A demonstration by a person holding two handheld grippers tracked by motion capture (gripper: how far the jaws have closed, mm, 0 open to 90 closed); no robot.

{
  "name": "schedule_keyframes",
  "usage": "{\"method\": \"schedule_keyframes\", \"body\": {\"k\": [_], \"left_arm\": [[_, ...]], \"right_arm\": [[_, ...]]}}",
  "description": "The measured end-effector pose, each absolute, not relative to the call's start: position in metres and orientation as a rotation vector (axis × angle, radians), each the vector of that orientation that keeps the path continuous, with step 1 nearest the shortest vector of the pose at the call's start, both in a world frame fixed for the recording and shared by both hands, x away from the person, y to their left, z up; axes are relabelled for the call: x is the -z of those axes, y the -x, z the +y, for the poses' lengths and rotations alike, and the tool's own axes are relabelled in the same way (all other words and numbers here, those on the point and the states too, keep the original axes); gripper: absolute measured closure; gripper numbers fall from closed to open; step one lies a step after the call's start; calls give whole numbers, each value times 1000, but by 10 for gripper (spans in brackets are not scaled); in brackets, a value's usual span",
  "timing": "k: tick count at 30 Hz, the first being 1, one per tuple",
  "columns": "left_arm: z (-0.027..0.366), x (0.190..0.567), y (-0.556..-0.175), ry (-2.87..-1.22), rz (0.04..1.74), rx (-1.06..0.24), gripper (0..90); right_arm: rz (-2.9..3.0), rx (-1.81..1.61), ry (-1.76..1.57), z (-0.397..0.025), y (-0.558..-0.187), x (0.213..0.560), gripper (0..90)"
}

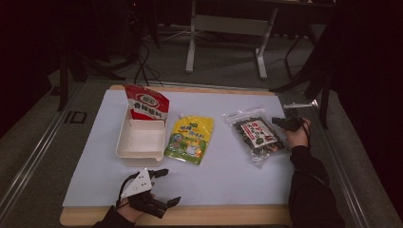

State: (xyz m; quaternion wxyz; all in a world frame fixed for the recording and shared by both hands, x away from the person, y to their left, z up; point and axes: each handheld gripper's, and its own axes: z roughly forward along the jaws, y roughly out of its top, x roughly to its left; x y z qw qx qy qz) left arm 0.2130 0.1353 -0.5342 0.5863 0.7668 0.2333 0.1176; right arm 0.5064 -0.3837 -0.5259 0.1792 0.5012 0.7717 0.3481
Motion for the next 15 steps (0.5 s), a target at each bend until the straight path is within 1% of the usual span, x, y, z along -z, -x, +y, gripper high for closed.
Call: {"method": "schedule_keyframes", "body": {"k": [8,15], "left_arm": [[135,535,-213,-1791,542,-271,29],[134,534,-213,-1795,535,-272,29]], "right_arm": [[2192,-940,-1490,-386,-508,540,900],[2219,-914,-1442,-376,-501,539,900]]}}
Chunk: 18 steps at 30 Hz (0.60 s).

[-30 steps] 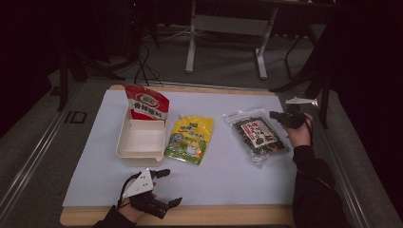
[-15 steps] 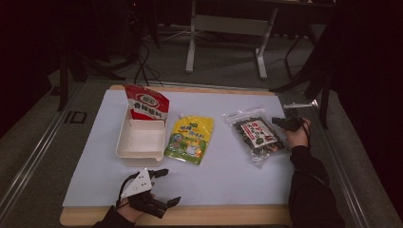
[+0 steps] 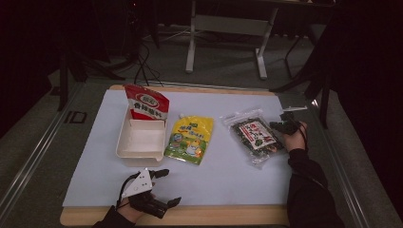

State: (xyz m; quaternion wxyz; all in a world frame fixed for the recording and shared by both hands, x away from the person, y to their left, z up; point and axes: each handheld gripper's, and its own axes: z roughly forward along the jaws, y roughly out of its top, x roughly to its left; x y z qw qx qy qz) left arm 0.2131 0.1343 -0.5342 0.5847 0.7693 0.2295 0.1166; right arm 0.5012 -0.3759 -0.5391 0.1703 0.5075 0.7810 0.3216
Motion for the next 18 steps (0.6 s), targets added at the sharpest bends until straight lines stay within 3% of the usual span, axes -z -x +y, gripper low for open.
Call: {"method": "schedule_keyframes", "body": {"k": [18], "left_arm": [[133,531,-212,-1787,520,-269,29]], "right_arm": [[2332,-961,-1293,-346,-441,541,900]]}}
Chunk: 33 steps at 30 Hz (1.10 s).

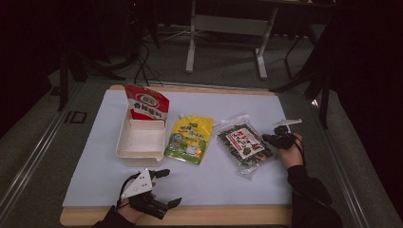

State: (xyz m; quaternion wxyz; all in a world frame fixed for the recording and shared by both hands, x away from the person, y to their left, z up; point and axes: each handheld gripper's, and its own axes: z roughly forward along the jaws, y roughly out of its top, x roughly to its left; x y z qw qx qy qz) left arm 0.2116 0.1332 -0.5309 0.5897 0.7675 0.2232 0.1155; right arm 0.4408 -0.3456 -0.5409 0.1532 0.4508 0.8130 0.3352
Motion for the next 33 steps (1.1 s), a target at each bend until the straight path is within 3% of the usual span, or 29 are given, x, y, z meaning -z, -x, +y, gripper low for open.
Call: {"method": "schedule_keyframes", "body": {"k": [21,33], "left_arm": [[131,531,-212,-1793,513,-257,29],[129,531,-211,-1804,505,-252,29]], "right_arm": [[2443,-1047,-1206,-322,-358,530,900],[2416,-1090,-1176,-315,-362,520,900]]}}
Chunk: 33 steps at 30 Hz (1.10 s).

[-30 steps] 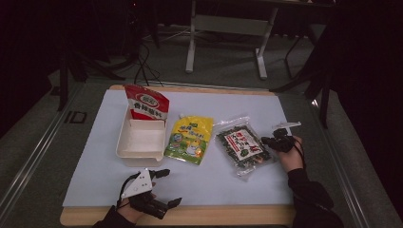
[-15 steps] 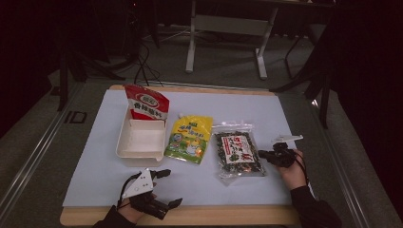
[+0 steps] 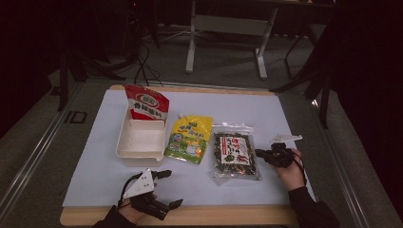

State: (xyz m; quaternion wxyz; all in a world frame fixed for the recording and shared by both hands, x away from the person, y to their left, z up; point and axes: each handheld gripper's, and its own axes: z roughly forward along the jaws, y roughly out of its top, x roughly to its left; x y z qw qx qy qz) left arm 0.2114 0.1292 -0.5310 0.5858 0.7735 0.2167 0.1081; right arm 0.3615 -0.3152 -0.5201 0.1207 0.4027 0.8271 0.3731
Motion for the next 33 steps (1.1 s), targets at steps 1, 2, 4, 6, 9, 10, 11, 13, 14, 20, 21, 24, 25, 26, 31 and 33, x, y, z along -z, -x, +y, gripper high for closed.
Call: {"method": "schedule_keyframes", "body": {"k": [1,2,4,6,9,10,11,13,14,20,21,24,25,26,31,33], "left_arm": [[129,531,-211,-1805,504,-252,29],[129,531,-211,-1807,503,-252,29],[129,531,-211,-1807,503,-252,29],[129,531,-211,-1811,501,-252,29],[128,531,-211,-1814,497,-254,29],[128,531,-211,-1814,497,-254,30],[128,532,-211,-1814,499,-252,29],[128,532,-211,-1813,501,-251,29],[129,532,-212,-1814,502,-252,29],[131,532,-212,-1809,512,-260,30],[131,532,-212,-1809,512,-259,30],[131,532,-212,-1816,510,-262,30],[131,532,-213,-1819,511,-264,30],[131,532,-213,-1818,513,-266,29],[132,533,-213,-1816,519,-267,29],[133,533,-214,-1814,520,-264,29]], "right_arm": [[2403,-1099,-1170,-315,-365,518,900],[2395,-1099,-1165,-314,-367,515,900],[2384,-1114,-1166,-313,-373,512,900],[2376,-1117,-1165,-311,-381,510,900],[2353,-1129,-1175,-305,-398,507,900],[2353,-1129,-1175,-305,-398,507,900],[2343,-1125,-1168,-299,-410,505,900],[2338,-1124,-1165,-296,-417,504,900],[2325,-1120,-1172,-290,-431,502,900],[2311,-1087,-1217,-276,-468,502,900],[2311,-1072,-1220,-274,-473,503,900],[2307,-1057,-1240,-271,-485,505,900],[2304,-1057,-1246,-269,-490,505,900],[2304,-1062,-1254,-268,-494,507,900],[2309,-1010,-1289,-264,-508,513,900],[2310,-1012,-1305,-264,-514,514,900]]}}
